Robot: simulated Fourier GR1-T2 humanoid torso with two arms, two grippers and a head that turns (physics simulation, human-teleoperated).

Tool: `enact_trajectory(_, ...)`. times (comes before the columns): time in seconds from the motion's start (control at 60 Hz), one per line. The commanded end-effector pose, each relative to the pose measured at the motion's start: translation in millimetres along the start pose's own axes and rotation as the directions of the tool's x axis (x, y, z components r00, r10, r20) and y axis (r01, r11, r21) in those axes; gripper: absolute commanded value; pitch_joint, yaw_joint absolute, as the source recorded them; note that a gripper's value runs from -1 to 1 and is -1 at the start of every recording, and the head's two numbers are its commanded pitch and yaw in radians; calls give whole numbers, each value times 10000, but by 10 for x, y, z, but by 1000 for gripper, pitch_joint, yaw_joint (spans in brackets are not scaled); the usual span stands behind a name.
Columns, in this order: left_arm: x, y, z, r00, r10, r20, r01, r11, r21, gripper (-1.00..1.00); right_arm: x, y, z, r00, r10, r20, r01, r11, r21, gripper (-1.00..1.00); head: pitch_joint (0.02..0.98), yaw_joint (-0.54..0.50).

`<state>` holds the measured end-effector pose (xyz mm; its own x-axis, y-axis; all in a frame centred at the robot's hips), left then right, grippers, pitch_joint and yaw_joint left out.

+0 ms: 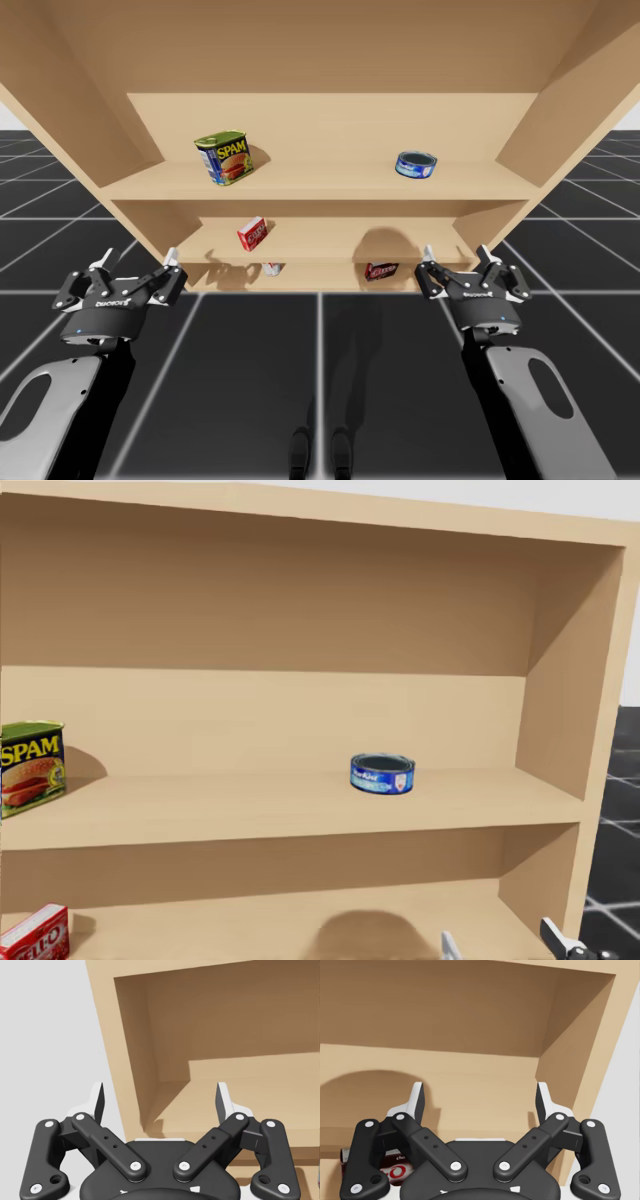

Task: Retrieve the tuna can from the shelves.

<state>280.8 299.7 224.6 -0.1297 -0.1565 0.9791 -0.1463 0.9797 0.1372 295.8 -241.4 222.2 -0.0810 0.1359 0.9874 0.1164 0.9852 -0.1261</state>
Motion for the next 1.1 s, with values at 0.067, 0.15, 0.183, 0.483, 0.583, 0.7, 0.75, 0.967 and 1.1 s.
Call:
enact_trajectory(0.067,0,-8,-4,10000,5,32,-5,10000,-58,-1000,-13,-11,-10,10000,-1,-21,0,10000,-58,-1000,269,-298)
enact_trajectory(0.15,-3,-12,-5,10000,0,32,0,10000,-57,-1000,-17,-18,-19,10000,-9,-16,9,10000,-36,-1000,281,-303)
enact_trajectory(0.183,-3,-13,-6,10000,-1,33,1,10000,-57,-1000,-16,-17,-17,10000,-22,-17,22,10000,-30,-1000,282,-302)
enact_trajectory(0.483,-16,8,-18,10000,79,-36,-79,10000,37,-1000,330,4,200,9995,261,201,-270,9986,457,-1000,299,-298)
enact_trajectory(0.583,-16,21,-23,9999,116,-56,-115,9999,72,-1000,573,23,319,9989,310,357,-330,9979,561,-1000,304,-306)
enact_trajectory(0.7,-16,25,-26,9999,99,-85,-99,9999,75,-1000,928,68,461,9900,1056,936,-1158,9870,1116,-1000,309,-312)
enact_trajectory(0.75,-18,25,-26,9999,82,-97,-82,9999,68,-1000,1064,84,507,9882,1110,1055,-1248,9831,1342,-1000,309,-313)
enact_trajectory(0.967,-21,29,-27,9999,83,-97,-83,10000,1,-1000,1484,149,621,9911,749,1098,-1000,9642,2457,-1000,305,-326)
enact_trajectory(1.1,-25,20,-32,9999,119,-77,-120,9999,-81,-1000,1659,188,515,9935,624,949,-865,9574,2756,-1000,304,-333)
